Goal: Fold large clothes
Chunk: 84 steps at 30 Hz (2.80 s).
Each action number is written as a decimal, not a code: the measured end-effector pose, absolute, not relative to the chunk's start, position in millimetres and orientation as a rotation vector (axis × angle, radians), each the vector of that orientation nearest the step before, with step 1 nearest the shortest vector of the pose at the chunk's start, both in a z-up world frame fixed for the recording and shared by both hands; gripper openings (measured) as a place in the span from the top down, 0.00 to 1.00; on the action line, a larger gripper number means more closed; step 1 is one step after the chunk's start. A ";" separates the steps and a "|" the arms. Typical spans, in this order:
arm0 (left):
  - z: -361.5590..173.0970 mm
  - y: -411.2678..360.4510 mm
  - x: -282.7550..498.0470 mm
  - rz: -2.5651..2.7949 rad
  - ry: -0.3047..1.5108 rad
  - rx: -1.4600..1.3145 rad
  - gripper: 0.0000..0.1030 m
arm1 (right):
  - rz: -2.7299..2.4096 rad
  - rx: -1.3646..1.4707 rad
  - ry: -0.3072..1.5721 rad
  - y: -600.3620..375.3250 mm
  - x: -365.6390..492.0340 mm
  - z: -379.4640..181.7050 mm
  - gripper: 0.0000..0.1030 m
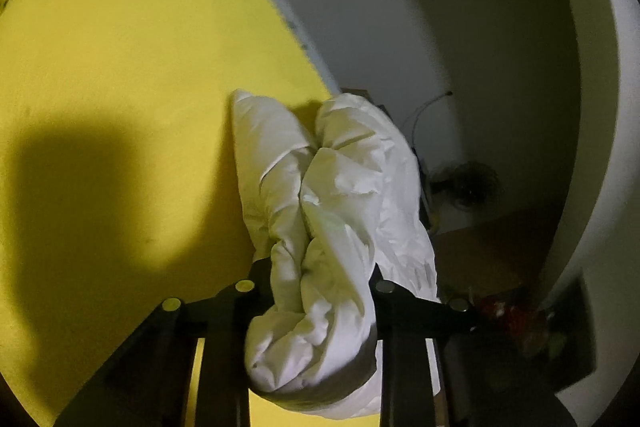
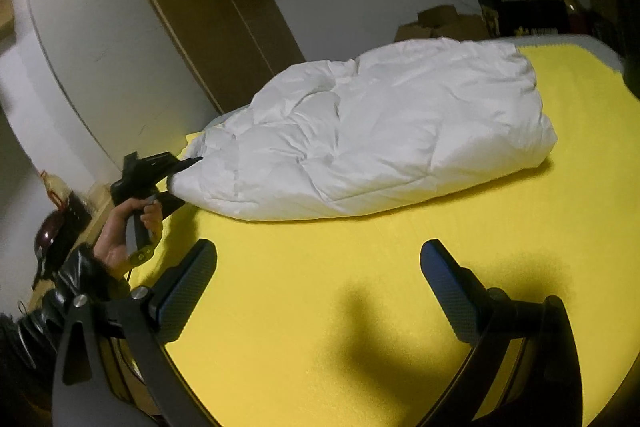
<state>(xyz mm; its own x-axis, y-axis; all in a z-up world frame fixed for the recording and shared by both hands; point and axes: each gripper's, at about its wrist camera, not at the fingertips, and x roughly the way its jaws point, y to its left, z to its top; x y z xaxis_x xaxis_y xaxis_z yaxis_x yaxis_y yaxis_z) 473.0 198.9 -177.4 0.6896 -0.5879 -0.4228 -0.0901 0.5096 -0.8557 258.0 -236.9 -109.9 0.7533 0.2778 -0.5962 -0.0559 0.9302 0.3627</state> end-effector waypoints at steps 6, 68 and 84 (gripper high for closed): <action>-131.5 178.3 467.5 -0.361 0.729 -0.786 0.82 | 0.153 0.311 0.722 -236.6 283.4 -109.8 0.01; 8.2 -148.2 402.3 -0.646 0.654 -0.370 0.82 | -0.148 0.894 0.660 -457.9 172.9 -154.3 0.58; -102.0 -258.7 436.4 -0.662 0.863 -0.174 0.77 | -0.060 0.861 0.662 -450.1 131.6 -143.8 0.46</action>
